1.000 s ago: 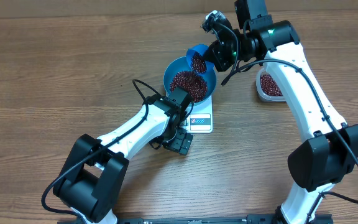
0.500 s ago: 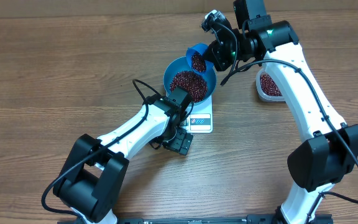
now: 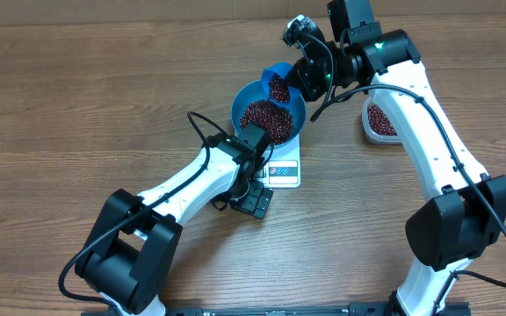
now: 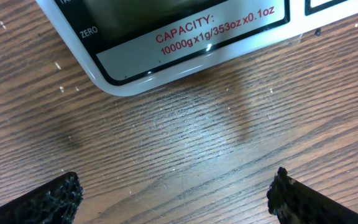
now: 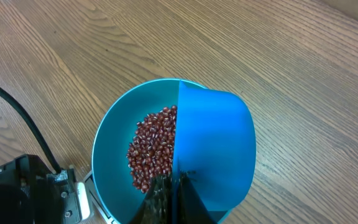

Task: Scoop item into bowl and weigh 150g on scale
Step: 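Tip the scoop with the right gripper to pour beans into the bowl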

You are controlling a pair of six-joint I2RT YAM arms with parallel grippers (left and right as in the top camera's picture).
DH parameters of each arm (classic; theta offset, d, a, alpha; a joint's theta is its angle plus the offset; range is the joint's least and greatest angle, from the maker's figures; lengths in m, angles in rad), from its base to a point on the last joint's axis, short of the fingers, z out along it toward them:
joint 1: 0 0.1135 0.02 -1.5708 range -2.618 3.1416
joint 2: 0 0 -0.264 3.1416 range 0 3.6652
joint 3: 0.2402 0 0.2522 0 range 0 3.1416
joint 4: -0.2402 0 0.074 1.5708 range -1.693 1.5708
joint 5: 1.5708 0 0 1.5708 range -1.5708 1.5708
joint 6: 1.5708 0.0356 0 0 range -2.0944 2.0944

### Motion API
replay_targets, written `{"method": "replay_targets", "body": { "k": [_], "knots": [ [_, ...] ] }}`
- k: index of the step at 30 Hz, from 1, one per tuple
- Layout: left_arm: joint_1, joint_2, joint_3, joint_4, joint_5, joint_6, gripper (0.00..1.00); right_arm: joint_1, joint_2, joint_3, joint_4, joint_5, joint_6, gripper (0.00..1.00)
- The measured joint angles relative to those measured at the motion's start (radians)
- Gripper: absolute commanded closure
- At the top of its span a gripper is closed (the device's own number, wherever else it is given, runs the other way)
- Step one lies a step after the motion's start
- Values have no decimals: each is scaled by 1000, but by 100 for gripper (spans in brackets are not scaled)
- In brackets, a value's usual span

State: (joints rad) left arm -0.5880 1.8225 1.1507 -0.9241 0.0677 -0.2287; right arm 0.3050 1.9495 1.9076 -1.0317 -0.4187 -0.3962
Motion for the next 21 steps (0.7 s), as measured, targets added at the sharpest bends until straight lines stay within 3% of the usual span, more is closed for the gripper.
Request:
{"method": "replay_targets", "body": {
  "k": [21],
  "knots": [
    [0,0,0,0,0,0,0,5,0,0,7,5,2,96]
  ]
}}
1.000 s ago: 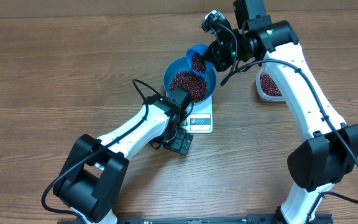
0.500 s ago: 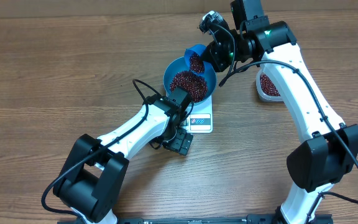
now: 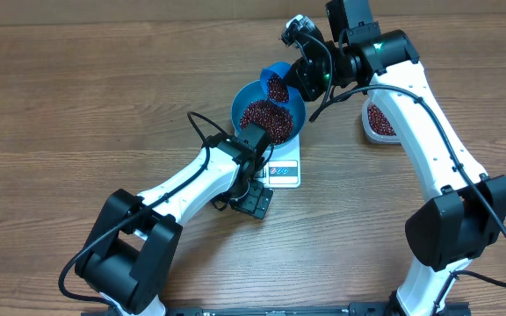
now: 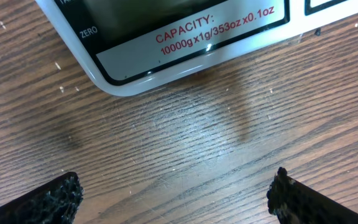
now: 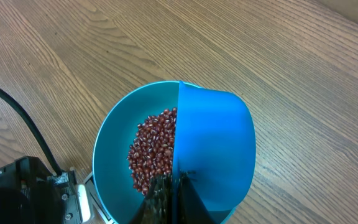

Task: Scoop item into bowl and weigh 150g on scale
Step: 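Tip the scoop with the right gripper to pour beans into the bowl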

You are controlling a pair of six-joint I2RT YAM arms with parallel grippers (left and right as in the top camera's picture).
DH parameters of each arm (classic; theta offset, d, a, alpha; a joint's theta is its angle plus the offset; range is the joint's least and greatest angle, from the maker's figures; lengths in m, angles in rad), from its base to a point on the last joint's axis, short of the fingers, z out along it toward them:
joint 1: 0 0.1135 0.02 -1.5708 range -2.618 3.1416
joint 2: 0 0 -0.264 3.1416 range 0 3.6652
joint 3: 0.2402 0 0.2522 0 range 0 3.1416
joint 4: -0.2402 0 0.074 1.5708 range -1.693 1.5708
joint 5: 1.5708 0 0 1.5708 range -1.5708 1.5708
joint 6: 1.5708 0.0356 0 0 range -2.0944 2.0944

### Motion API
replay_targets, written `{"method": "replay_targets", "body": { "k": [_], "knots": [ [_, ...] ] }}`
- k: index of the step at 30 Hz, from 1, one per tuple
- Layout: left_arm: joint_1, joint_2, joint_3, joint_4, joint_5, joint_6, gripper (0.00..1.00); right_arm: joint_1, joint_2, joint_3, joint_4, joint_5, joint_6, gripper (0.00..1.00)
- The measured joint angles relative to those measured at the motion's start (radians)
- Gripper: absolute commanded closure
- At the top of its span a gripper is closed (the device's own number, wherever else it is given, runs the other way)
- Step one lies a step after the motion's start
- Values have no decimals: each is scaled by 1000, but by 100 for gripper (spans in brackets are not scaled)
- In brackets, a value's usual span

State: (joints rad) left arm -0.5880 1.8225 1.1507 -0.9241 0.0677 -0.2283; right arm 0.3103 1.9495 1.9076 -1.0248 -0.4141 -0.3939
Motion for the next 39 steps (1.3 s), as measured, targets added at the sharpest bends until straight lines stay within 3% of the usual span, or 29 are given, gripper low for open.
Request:
{"method": "replay_targets", "body": {
  "k": [39],
  "knots": [
    [0,0,0,0,0,0,0,13,0,0,1,26,31,96]
  ]
}}
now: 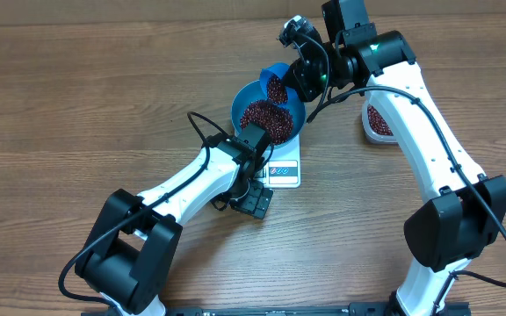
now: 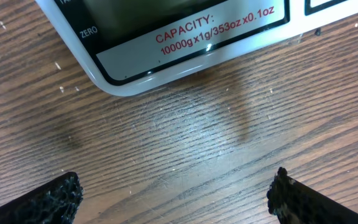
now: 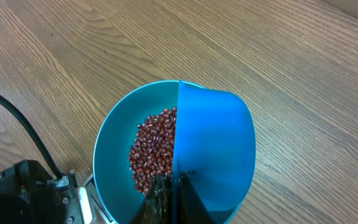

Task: Scoop item into bowl and weigh 150g on scale
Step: 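Tip the scoop with the right gripper to pour beans into the bowl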

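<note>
A blue bowl point(image 1: 269, 112) holding red beans point(image 3: 154, 149) sits on the white scale point(image 1: 284, 169). My right gripper point(image 3: 174, 193) is shut on the edge of a blue scoop point(image 3: 213, 155), which is held over the bowl's far right rim. In the overhead view the scoop point(image 1: 277, 83) still carries beans. My left gripper point(image 2: 176, 196) is open just in front of the scale point(image 2: 185, 37), low over bare wood, with nothing between its fingers point(image 2: 55, 199).
A white container point(image 1: 379, 120) with more red beans stands to the right of the scale, under the right arm. The left arm's black cable point(image 1: 202, 127) loops beside the bowl. Wooden table point(image 1: 77, 105) stretches to the left.
The right gripper and scoop have shifted very slightly up and away over the bowl. The left arm, bowl and scale have not moved.
At the oldest moment the right gripper held the bean-laden scoop over the bowl's far rim, and the left gripper was open in front of the scale. This stayed so at each moment, with only small shifts of the scoop.
</note>
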You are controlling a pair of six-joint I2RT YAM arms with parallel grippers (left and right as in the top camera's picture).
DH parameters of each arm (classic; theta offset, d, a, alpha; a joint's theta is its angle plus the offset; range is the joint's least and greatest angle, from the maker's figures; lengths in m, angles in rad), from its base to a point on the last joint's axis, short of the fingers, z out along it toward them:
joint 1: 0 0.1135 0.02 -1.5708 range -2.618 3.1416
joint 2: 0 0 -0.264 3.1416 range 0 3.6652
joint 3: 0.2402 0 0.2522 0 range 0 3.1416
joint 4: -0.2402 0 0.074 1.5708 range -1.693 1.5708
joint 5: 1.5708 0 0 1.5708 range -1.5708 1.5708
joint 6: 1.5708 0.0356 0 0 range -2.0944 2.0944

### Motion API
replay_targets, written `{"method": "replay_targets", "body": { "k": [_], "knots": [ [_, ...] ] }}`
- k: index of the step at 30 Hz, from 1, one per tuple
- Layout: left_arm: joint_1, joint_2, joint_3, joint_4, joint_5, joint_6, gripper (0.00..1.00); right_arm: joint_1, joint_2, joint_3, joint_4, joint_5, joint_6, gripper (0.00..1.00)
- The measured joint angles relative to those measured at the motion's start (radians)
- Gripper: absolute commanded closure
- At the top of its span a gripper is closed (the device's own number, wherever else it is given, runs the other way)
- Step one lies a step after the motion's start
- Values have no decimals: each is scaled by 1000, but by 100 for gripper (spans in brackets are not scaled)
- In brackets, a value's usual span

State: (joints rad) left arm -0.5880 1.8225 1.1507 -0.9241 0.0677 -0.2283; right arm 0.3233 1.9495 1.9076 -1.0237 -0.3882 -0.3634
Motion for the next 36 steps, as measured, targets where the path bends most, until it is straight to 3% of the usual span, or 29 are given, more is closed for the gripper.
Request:
{"method": "replay_targets", "body": {
  "k": [36],
  "knots": [
    [0,0,0,0,0,0,0,5,0,0,-9,-3,-3,96]
  ]
}}
